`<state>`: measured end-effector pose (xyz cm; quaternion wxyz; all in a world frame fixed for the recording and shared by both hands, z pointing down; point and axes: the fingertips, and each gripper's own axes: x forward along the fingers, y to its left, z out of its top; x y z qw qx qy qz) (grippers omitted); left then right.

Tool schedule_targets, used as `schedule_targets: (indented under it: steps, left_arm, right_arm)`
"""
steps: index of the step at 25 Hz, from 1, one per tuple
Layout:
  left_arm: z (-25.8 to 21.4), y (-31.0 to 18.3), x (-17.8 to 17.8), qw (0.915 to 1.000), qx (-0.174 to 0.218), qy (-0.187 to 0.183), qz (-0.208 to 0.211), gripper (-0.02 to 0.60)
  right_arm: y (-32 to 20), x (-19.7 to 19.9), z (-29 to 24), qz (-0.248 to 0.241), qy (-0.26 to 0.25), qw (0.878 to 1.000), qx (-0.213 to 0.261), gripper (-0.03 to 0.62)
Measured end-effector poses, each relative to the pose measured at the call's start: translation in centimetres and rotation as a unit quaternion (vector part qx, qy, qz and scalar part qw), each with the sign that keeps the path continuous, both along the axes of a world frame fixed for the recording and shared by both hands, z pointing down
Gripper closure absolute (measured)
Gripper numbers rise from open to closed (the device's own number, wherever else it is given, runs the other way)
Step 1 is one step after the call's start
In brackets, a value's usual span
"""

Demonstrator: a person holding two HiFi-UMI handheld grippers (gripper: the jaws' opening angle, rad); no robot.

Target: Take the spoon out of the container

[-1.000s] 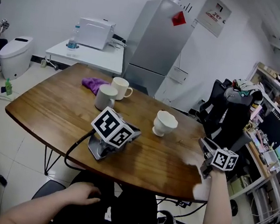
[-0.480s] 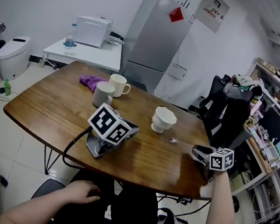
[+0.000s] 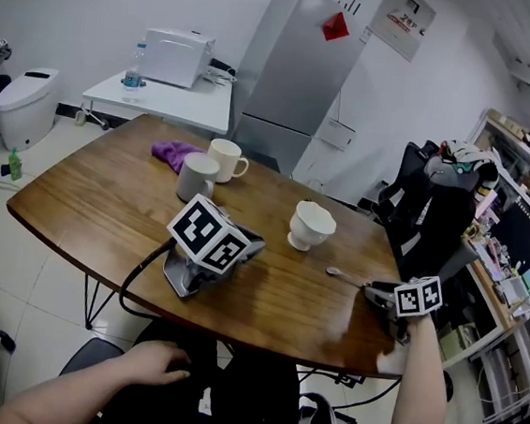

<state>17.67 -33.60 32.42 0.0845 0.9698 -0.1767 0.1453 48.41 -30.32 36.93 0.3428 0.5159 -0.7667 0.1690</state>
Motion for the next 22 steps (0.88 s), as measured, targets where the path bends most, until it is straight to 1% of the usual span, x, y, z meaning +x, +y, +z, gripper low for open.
schedule_targets:
  steps: [3,6,8,10,12,13,18,20,22]
  left_arm:
    - [0.0,0.0,0.0,1.0,0.0,0.0,0.0,0.569]
    - [0.0,0.0,-0.1,1.0,0.0,-0.001,0.0,0.569]
    - [0.0,0.0,-0.1,1.0,0.0,-0.001,0.0,0.569]
    - [0.0,0.0,-0.2,1.0,0.0,-0.001,0.0,0.569]
    - [0.0,0.0,-0.1,1.0,-0.001,-0.001,0.0,0.569]
    - [0.0,0.0,-0.1,1.0,-0.001,-0.001,0.0,0.569]
    - [0.0,0.0,-0.2,1.0,0.0,-0.001,0.0,0.569]
    - [0.0,0.0,-0.1,1.0,0.0,-0.001,0.0,0.569]
    - [0.1,0.0,-0.1,1.0,0.0,-0.001,0.0,0.569]
  right_arm:
    - [0.0,0.2,-0.2,0.006,-0.001,1.0,0.004,0.435]
    - [0.0,0.2,-0.7,0.01,-0.005,1.0,0.02,0.436]
    - [-0.2,0.0,-1.5,0.014,-0.011,0.999,0.044,0.45]
    - [-0.6,-0.3,-2.5,0.021,-0.023,0.997,0.076,0.484]
    - [-0.8,-0.9,-3.6,0.027,-0.041,0.993,0.108,0.545]
    - [-0.8,-1.4,-4.1,0.027,-0.052,0.991,0.123,0.555]
    - [-0.7,-4.6,-6.8,0.009,-0.125,0.975,0.183,0.577]
    - [-0.5,-5.7,-7.2,0.004,-0.146,0.969,0.199,0.586]
    - [-0.2,-7.1,-7.1,-0.006,-0.157,0.966,0.204,0.591]
